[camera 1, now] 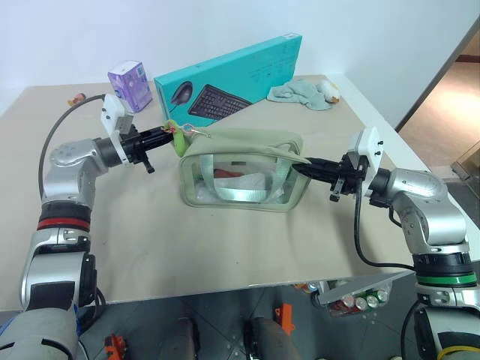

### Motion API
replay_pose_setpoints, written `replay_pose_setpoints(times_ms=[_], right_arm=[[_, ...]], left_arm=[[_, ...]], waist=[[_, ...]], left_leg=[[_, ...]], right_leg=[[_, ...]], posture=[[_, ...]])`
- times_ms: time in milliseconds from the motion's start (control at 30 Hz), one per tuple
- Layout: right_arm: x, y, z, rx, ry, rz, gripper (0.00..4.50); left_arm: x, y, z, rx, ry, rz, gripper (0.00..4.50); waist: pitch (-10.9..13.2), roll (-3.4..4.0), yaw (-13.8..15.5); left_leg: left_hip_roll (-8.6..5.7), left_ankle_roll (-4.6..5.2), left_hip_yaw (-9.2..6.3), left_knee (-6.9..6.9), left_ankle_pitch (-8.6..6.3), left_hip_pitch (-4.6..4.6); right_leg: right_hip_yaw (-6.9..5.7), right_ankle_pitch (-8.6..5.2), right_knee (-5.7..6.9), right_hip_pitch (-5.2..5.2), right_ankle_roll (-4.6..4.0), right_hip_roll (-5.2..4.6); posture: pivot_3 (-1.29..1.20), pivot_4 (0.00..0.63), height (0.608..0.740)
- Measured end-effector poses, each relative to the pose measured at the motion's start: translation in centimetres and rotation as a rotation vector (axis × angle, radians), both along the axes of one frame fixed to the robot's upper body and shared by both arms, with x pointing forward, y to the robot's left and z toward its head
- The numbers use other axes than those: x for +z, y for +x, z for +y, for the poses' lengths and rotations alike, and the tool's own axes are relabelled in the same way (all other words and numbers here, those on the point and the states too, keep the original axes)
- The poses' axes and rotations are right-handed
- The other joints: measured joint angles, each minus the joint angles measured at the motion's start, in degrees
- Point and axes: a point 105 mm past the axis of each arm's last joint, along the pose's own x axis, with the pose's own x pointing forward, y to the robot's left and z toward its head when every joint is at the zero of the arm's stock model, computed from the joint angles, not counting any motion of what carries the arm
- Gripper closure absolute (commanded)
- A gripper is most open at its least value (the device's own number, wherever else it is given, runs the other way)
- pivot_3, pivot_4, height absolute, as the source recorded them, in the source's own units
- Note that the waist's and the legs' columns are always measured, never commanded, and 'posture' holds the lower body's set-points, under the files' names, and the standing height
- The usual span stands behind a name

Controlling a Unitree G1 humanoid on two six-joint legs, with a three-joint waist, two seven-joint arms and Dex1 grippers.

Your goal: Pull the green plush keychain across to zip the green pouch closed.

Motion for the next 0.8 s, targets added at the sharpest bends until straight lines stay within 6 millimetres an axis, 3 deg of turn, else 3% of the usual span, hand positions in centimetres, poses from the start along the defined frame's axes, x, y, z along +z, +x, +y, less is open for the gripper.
replay_pose_setpoints(times_ms=[133, 233, 367, 567, 800], right_arm=[[0.0, 0.0, 0.0, 0.006, -0.003, -0.002, 4.5], [0.0, 0.0, 0.0, 0.008, -0.005, -0.004, 4.5], [-0.2, 0.1, 0.0, 0.012, -0.007, 0.001, 4.5], [-0.2, 0.3, 0.0, 0.014, -0.007, 0.003, 4.5], [0.0, 0.4, 0.1, 0.015, -0.009, -0.001, 4.5]], left_arm=[[0.5, -1.9, -0.1, -0.031, -0.041, 0.024, 4.49], [2.0, -3.6, -1.0, -0.062, -0.074, 0.018, 4.49], [3.8, -4.2, -2.2, -0.069, -0.124, -0.001, 4.49], [3.7, -3.7, -4.3, -0.069, -0.154, 0.05, 4.49], [2.7, -4.2, -8.5, -0.139, -0.08, 0.108, 4.49]], waist=[[0.0, 0.0, -0.08], [0.0, 0.0, 0.01], [0.0, 0.0, 0.04], [0.0, 0.0, 0.0], [0.0, 0.0, -0.01]], left_leg=[[0.01, 0.0, 0.0, 0.0, 0.0, 0.0], [0.01, 0.0, -0.02, 0.02, 0.0, 0.0], [0.0, 0.0, -0.02, 0.08, 0.01, 0.06], [0.0, 0.01, -0.02, 0.1, 0.03, 0.07], [0.0, 0.0, -0.03, 0.09, 0.03, 0.06]], right_leg=[[0.02, -0.01, 0.01, 0.0, 0.02, -0.01], [0.01, -0.01, 0.03, 0.0, 0.02, -0.02], [0.01, 0.01, 0.06, 0.08, 0.03, -0.02], [0.03, 0.05, 0.08, 0.08, 0.02, 0.0], [0.06, 0.03, 0.08, 0.06, 0.04, 0.01]], posture=[[0.0, 0.15, 0.74], [0.0, 0.15, 0.74], [0.0, 0.15, 0.74], [0.0, 0.15, 0.74], [0.0, 0.15, 0.74]])
